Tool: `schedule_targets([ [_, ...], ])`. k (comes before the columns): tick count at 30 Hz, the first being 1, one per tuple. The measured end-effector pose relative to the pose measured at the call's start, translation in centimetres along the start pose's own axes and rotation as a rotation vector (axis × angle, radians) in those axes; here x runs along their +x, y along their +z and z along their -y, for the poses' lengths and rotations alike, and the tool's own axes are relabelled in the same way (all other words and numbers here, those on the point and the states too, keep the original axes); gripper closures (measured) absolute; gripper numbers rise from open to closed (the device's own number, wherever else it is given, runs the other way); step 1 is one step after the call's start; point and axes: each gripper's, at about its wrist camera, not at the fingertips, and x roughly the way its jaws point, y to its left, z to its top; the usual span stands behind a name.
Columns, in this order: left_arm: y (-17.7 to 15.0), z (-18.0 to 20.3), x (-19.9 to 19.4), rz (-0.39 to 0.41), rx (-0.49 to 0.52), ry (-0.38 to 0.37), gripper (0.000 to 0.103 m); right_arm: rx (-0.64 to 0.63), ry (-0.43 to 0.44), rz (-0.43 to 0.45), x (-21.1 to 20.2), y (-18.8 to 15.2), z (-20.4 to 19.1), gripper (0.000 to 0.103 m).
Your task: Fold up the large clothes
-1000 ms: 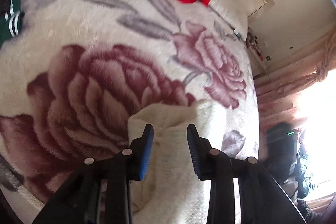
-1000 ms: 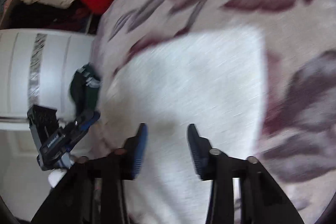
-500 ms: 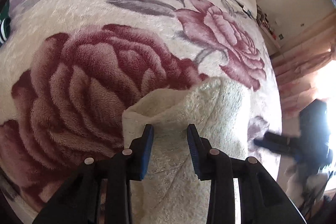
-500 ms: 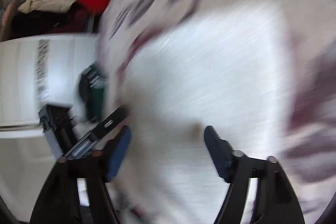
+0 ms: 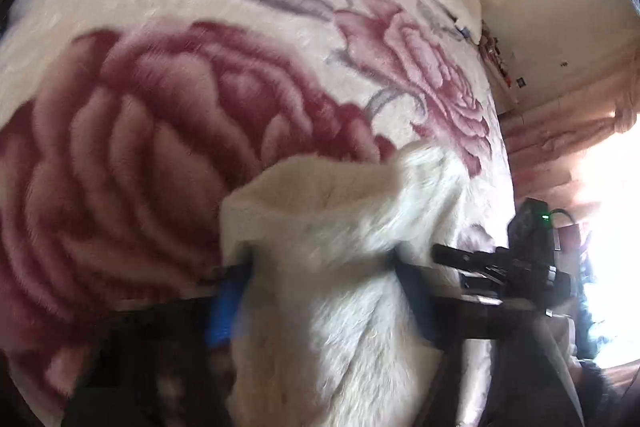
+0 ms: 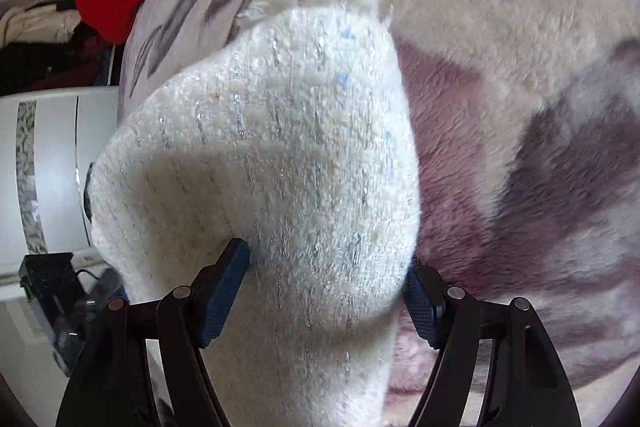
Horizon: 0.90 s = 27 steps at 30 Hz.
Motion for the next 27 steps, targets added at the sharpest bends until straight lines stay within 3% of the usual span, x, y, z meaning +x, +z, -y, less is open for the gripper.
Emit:
schedule_targets([
  [1, 0.1, 0.2, 0.1, -0.003, -0.001, 0.007, 0.096, 0.008, 0.009, 0.017, 0.2, -0.3, -0.2, 0.036],
  [3, 0.1, 0.5, -2.0, 0.066, -0.010, -0.023, 0.097, 0.003, 0.043, 0.054, -1.1, -1.4, 0.4, 0.069],
  [5, 0.0, 0.6, -4.0, 0.103, -0.022, -0.044, 0.097, 0.003, 0.072, 0.102, -2.0, -1.8, -0.3, 0.084],
  [8, -0.1, -0.8, -4.6, 0.125, -0.052, -0.025, 0.096, -0.042, 0.099, 0.150, -2.9, -1.8, -1.1, 0.087],
  [11, 0.3, -4.9, -0.3, 0.024, -0.148, -0.035, 0.095, -0.082, 0.008, 0.167, -1.9, -1.4, -1.6, 0.087],
  [13, 0.4, -6.9, 2.1, -0.033, -0.202, -0.097, 0.093, -0.032, -0.037, 0.111, 0.4, 0.6, -0.8, 0.087],
  [17, 0.8, -6.6, 1.4, -0.047, -0.171, -0.117, 0.093, -0.009, -0.061, 0.080, 0.5, 1.7, -1.5, 0.082],
  [20, 0.8, -5.5, -0.6, -0.039, -0.136, -0.114, 0.091, -0.040, -0.125, 0.170, -2.7, 0.9, -3.4, 0.080],
  [23, 0.7, -5.2, -0.9, -0.035, -0.122, -0.104, 0.091, -0.117, 0.008, 0.208, -6.2, -2.0, -5.4, 0.080],
  [25, 0.8, -5.6, -0.2, -0.039, -0.128, -0.095, 0.092, -0.181, 0.086, 0.115, -3.5, -0.6, -7.6, 0.080],
  [26, 0.8, -6.0, 0.4, -0.043, -0.136, -0.096, 0.092, -0.185, 0.063, 0.097, -1.8, 0.3, -8.2, 0.080],
  [27, 0.8, -6.3, 0.7, -0.041, -0.144, -0.106, 0.091, -0.176, -0.042, 0.110, 0.4, 1.6, -8.4, 0.080],
])
